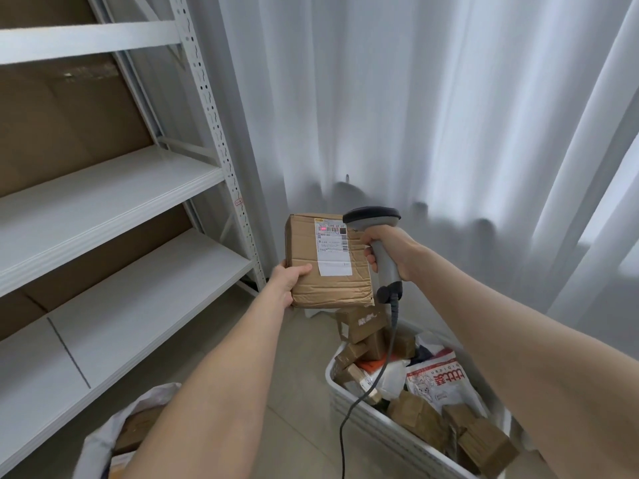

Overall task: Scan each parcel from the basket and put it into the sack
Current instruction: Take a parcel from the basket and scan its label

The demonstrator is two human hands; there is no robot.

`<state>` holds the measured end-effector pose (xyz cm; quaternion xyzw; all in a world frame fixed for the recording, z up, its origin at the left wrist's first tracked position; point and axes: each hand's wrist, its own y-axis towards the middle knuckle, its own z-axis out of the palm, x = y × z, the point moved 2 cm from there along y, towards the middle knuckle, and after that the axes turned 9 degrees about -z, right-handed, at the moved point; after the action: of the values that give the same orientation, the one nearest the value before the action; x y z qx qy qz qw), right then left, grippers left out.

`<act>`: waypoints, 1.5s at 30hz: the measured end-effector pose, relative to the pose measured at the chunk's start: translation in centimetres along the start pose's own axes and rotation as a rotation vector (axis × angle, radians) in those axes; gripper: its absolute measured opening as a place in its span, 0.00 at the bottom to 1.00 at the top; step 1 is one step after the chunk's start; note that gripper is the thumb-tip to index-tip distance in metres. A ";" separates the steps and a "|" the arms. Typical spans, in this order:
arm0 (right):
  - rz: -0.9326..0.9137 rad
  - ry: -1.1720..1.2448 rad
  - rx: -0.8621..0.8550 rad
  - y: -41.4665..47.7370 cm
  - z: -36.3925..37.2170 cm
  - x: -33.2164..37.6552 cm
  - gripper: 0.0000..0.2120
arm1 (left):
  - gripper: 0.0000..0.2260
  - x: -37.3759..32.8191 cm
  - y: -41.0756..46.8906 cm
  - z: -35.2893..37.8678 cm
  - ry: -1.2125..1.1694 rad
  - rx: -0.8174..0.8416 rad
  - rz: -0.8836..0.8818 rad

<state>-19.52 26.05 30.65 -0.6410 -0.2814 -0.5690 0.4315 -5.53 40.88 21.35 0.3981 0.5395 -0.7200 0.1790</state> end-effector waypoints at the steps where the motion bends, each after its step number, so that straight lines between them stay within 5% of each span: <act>1: -0.003 -0.001 0.015 0.0 0.3 -0.1 0.02 | 0.21 0.2 -0.2 -0.4 -0.004 -0.009 0.003; 25: 0.095 0.097 0.320 -6.7 7.7 -3.2 0.09 | 0.21 7.2 -12.0 -10.1 -0.136 -0.324 0.027; 35: 0.202 0.091 0.372 -6.6 21.2 -7.3 0.06 | 0.25 10.1 -14.4 -23.8 -0.266 -0.594 -0.029; 45: 0.325 0.035 0.381 -0.6 43.0 -16.2 0.06 | 0.30 14.4 -8.7 -44.4 -0.376 -0.723 -0.172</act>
<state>-2.27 66.04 15.90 -0.5750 -0.2692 -0.4398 0.6352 -3.54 87.22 11.35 0.1247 0.7468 -0.5568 0.3417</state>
